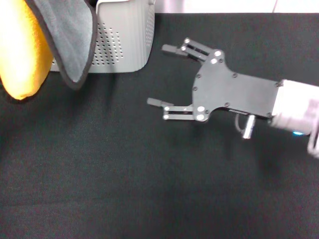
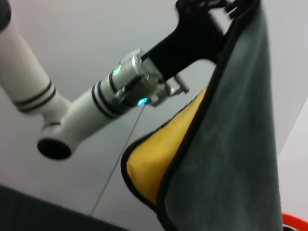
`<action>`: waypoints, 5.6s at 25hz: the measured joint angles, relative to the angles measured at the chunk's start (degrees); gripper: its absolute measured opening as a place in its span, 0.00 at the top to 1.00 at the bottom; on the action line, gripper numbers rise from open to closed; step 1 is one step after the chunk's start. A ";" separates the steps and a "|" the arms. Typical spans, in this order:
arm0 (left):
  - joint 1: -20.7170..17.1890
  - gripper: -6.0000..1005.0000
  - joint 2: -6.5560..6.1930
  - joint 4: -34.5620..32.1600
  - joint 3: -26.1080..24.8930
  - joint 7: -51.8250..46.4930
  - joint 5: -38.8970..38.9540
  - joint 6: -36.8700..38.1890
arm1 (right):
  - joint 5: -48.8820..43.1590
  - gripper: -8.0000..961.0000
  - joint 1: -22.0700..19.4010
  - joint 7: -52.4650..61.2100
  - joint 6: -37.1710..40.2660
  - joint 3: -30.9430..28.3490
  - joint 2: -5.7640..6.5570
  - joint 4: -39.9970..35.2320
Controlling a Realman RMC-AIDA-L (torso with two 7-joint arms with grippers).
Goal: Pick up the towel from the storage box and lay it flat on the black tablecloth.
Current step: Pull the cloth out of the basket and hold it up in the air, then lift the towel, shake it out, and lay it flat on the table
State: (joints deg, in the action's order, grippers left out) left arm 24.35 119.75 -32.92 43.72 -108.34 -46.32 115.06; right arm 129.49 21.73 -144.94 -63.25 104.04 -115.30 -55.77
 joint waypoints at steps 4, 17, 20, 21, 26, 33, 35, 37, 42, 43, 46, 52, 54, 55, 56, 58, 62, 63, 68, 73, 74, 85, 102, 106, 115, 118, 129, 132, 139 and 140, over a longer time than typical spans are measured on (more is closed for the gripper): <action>0.77 0.97 0.10 1.23 0.13 -0.01 0.32 -0.02 | 3.79 0.10 0.63 -5.84 4.85 4.90 -0.12 0.09; 3.99 0.97 0.38 5.40 2.10 1.05 0.84 0.04 | 12.20 0.10 4.16 -17.32 11.39 12.60 -0.91 0.82; 4.13 0.97 0.64 6.65 3.40 1.16 2.60 0.05 | 13.40 0.10 4.60 -18.87 11.68 12.86 -0.89 0.93; 4.13 0.97 0.67 7.32 4.37 1.21 3.72 0.04 | 13.85 0.10 4.92 -19.32 11.78 13.08 -0.89 0.97; 4.37 0.97 0.66 8.54 6.66 1.36 6.72 0.04 | 16.55 0.11 6.93 -20.93 12.25 14.64 -0.89 1.57; 5.82 0.97 0.72 10.74 11.41 1.70 11.95 -0.02 | 18.14 0.11 9.07 -21.05 13.05 15.06 -0.89 2.28; 5.92 0.97 0.72 10.90 11.65 1.81 12.65 -0.06 | 20.04 0.11 10.50 -21.10 13.07 15.28 -0.89 3.52; 6.36 0.97 0.73 10.92 11.68 1.77 12.81 -0.11 | 20.91 0.11 11.13 -21.11 13.07 15.41 -0.89 4.30; 8.23 0.97 0.75 12.47 11.95 1.87 12.84 -0.11 | 21.51 0.11 12.21 -21.26 13.08 15.58 -0.89 5.15; 8.79 0.97 0.75 13.01 11.95 1.91 12.84 -0.11 | 21.52 0.11 12.27 -21.26 13.08 15.60 -0.89 5.15; 10.10 0.97 0.75 14.00 11.95 2.03 12.84 -0.11 | 21.56 0.11 12.50 -21.51 13.08 15.95 -0.89 5.16; 11.85 0.97 0.82 14.70 11.93 2.18 12.84 -0.15 | 22.40 0.11 12.81 -22.39 13.08 16.36 -0.89 5.33; 12.02 0.97 0.88 15.03 12.14 2.21 12.84 -0.17 | 23.11 0.11 12.83 -22.96 13.08 16.37 -0.89 5.36; 12.08 0.97 0.91 15.36 12.25 2.25 12.84 -0.17 | 23.70 0.11 12.79 -23.28 13.03 16.37 -0.89 5.36; 12.16 0.97 0.91 15.83 12.34 2.40 12.84 -0.18 | 23.85 0.11 12.75 -23.38 13.01 16.37 -0.89 5.36; 12.20 0.97 0.91 16.50 12.33 2.82 12.84 -0.19 | 24.27 0.11 12.32 -23.62 12.72 16.37 -0.89 5.20; 11.86 0.97 0.83 16.77 12.16 3.13 13.21 -0.20 | 24.45 0.11 11.42 -23.98 12.57 16.27 -0.89 4.82; 11.82 0.97 0.80 16.77 12.16 3.14 13.39 -0.19 | 24.51 0.11 11.20 -24.02 12.55 16.14 -0.89 4.74; 11.32 0.97 0.78 16.85 12.14 3.29 13.96 -0.19 | 24.59 0.20 10.57 -24.07 12.54 15.83 -0.89 4.61; 10.80 0.97 0.68 16.85 12.08 3.38 14.26 -0.19 | 25.22 0.30 10.28 -24.07 12.76 15.72 -0.89 4.75; 10.70 0.97 0.67 16.85 12.07 3.38 14.29 -0.20 | 25.26 0.32 10.21 -24.07 12.78 15.69 -0.89 4.83; 10.03 0.97 0.66 16.83 12.03 3.50 15.05 -0.28 | 25.48 0.55 8.89 -24.07 12.91 15.15 -0.89 5.18; 9.58 0.97 0.66 16.75 12.00 3.40 15.29 -0.28 | 25.90 0.67 8.79 -24.07 13.53 14.97 -0.89 5.33; 9.51 0.97 0.62 16.75 12.00 3.40 15.74 -0.28 | 25.90 0.72 8.75 -24.07 13.57 14.80 -0.89 5.40; 9.42 0.97 0.51 16.74 11.94 3.44 16.00 -0.28 | 25.90 0.73 8.12 -24.06 13.60 13.99 -0.89 5.42; 9.41 0.97 0.49 16.68 11.92 3.47 16.02 -0.28 | 25.90 0.73 8.13 -24.07 13.62 13.77 -0.89 5.48; 9.31 0.97 0.48 16.72 11.92 3.50 16.62 -0.30 | 25.51 0.87 8.15 -24.08 13.87 13.63 -0.89 5.59; 8.76 0.97 0.40 16.74 12.15 3.50 16.22 -0.71 | 25.50 0.91 8.16 -24.09 13.87 13.63 -0.89 5.49; 3.40 0.97 -1.41 15.00 12.19 4.54 9.37 -1.95 | 22.87 0.98 5.37 -22.17 20.29 13.96 -0.51 -2.17; 2.35 0.97 -1.85 14.15 12.18 4.95 7.59 -2.20 | 20.96 0.98 4.15 -20.77 23.09 13.91 -0.46 -5.27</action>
State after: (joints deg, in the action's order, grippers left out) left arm 26.70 117.89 -18.77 55.90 -103.39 -38.73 112.86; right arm 150.45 25.88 -165.72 -40.16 117.95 -115.76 -61.04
